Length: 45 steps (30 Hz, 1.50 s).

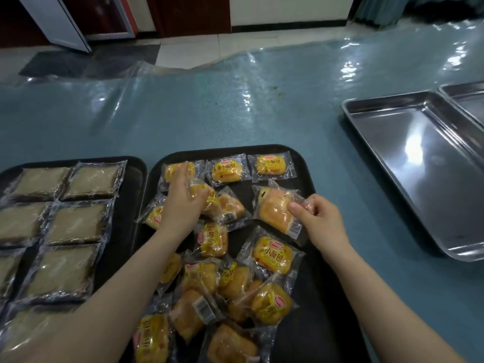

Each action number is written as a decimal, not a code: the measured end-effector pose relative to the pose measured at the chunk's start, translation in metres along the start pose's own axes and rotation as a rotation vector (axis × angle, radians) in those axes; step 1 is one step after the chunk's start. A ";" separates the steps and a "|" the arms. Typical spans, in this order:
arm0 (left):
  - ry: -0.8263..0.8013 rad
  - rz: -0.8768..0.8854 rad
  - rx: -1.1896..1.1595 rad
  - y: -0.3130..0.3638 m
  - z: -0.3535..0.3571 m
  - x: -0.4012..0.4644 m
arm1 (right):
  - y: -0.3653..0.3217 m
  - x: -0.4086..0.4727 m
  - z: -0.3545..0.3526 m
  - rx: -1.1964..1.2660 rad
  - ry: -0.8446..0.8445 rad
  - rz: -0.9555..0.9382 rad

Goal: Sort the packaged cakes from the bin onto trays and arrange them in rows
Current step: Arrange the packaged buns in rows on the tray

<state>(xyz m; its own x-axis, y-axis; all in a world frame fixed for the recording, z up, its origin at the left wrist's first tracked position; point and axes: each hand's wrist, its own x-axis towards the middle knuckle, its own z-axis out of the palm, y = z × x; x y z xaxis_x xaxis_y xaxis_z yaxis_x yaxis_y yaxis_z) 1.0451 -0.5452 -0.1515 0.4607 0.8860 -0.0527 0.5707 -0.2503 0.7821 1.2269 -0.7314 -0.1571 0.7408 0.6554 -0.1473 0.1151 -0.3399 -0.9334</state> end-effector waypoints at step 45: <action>-0.281 -0.211 -0.465 0.033 0.032 -0.106 | 0.027 -0.070 -0.004 0.274 0.034 0.128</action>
<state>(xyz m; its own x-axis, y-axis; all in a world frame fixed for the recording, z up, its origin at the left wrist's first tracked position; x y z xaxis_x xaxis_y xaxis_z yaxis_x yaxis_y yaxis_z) 1.0371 -0.6604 -0.1402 0.5682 0.7447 -0.3501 0.3402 0.1748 0.9240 1.1807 -0.7889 -0.1713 0.7602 0.5944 -0.2623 -0.1598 -0.2203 -0.9623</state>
